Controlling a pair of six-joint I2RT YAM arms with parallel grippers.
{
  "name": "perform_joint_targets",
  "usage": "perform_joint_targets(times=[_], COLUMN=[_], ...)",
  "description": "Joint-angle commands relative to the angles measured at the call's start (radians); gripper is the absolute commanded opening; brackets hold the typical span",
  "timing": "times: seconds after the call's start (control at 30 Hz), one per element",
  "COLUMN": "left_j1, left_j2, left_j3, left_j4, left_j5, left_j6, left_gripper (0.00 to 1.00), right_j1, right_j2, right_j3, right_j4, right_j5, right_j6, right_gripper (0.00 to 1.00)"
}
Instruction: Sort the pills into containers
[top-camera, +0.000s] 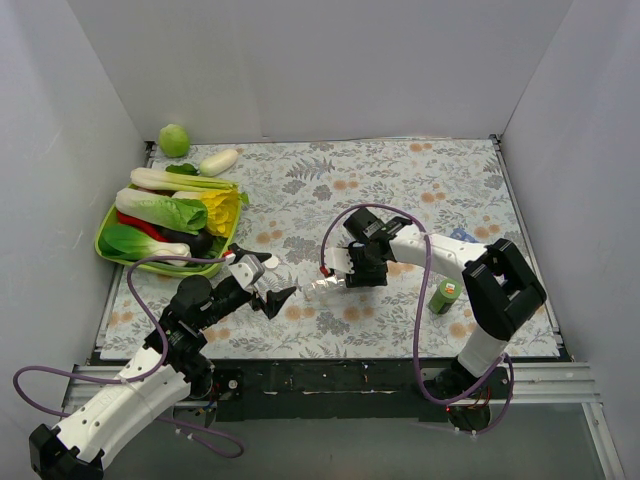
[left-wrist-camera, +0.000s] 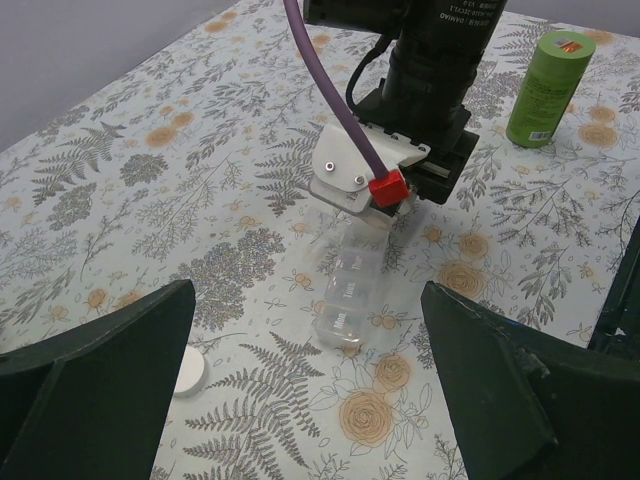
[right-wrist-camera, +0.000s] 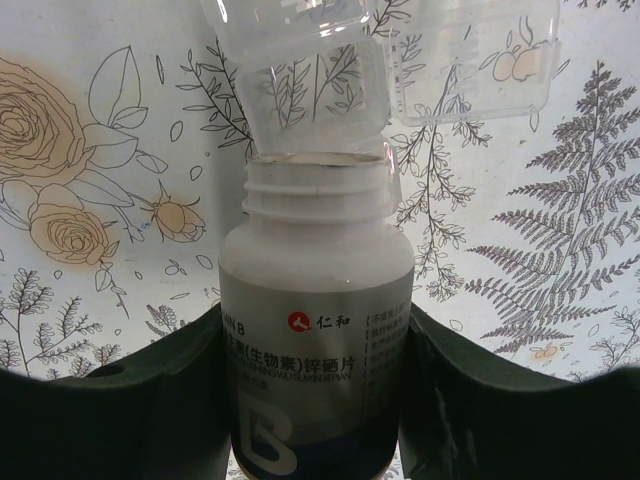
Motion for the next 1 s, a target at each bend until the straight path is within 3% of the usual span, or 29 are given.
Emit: perform_joint_targets(times=[0.0, 0.97], left_j1=[0.003, 0.003], left_j2=[-0.010, -0.008], left_j3=[-0.008, -0.008], left_j4=[0.018, 0.021], left_j5=[0.013, 0.027], left_j6=[0.012, 0.014], left_gripper=[0.98, 0.98], right_j1=[0.009, 0.027], right_j2=[0.006, 0.021], right_j3=[0.041, 0.067], right_j4=[-0.025, -0.053], right_j5=[0.018, 0.055], right_j6=[-0.012, -0.004], right_gripper=[0.03, 0.03])
